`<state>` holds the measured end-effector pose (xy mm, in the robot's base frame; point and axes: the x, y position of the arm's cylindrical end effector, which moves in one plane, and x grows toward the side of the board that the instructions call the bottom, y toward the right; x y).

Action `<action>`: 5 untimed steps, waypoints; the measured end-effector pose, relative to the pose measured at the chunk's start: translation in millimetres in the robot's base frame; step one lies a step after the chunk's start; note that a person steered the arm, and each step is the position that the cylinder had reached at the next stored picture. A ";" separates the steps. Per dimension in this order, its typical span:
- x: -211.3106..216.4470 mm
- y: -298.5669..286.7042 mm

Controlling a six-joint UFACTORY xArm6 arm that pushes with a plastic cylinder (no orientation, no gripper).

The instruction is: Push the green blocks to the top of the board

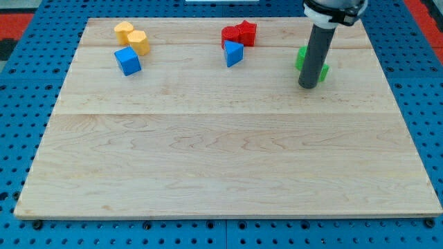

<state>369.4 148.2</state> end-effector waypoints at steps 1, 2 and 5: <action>-24.6 0.0; -51.3 0.0; -62.7 58.2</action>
<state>306.7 206.3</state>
